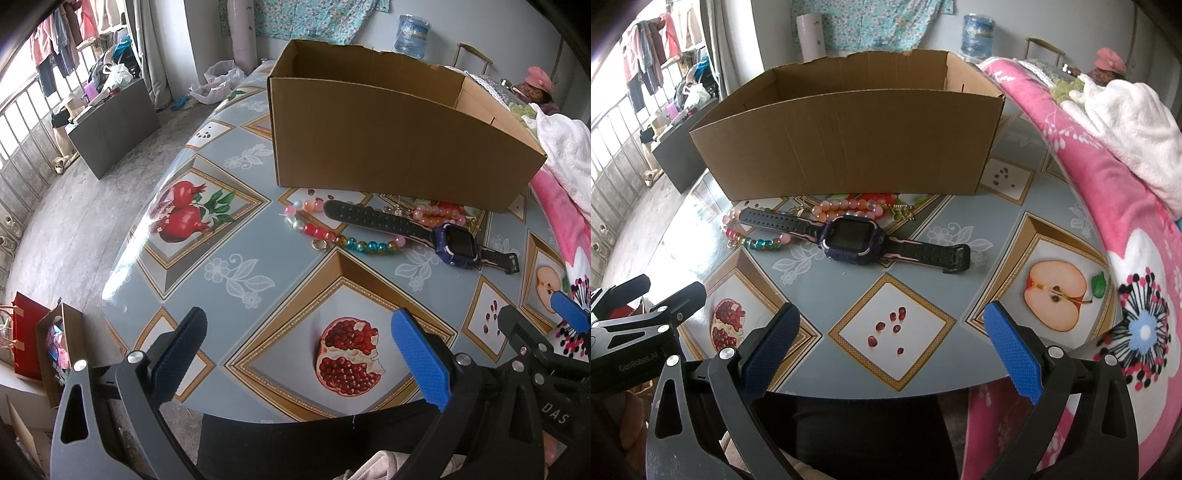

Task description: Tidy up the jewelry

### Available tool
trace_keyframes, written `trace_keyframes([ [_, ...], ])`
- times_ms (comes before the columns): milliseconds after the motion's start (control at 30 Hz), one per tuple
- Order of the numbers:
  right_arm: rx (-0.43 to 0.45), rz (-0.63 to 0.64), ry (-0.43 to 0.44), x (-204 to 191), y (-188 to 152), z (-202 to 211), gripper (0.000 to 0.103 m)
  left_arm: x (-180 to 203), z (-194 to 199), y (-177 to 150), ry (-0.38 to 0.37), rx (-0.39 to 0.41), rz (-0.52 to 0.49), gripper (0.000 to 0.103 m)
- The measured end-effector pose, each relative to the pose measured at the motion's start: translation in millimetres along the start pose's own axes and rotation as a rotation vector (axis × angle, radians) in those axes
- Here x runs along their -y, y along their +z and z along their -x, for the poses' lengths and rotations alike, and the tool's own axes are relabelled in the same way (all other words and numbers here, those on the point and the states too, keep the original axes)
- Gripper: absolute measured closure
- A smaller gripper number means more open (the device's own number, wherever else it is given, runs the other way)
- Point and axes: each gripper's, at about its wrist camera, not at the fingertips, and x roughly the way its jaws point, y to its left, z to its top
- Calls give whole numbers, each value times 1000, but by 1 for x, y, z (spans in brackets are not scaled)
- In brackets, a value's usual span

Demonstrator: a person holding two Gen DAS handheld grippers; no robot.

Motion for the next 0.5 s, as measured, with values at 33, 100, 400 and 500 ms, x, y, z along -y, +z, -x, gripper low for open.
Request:
trace_keyframes([
  [33, 0, 0, 0, 0, 0, 0, 7, 0, 0, 0, 0, -1, 1, 4],
  [100, -1, -1, 0, 0, 0, 0, 7, 0, 0, 0, 1, 0, 0, 4],
  [400, 4, 2, -1, -1, 0, 1, 7, -1, 3, -1, 10, 9, -5, 4],
  [500, 4, 2, -1, 0, 0, 1, 7, -1, 4, -1, 11, 10, -4, 4],
])
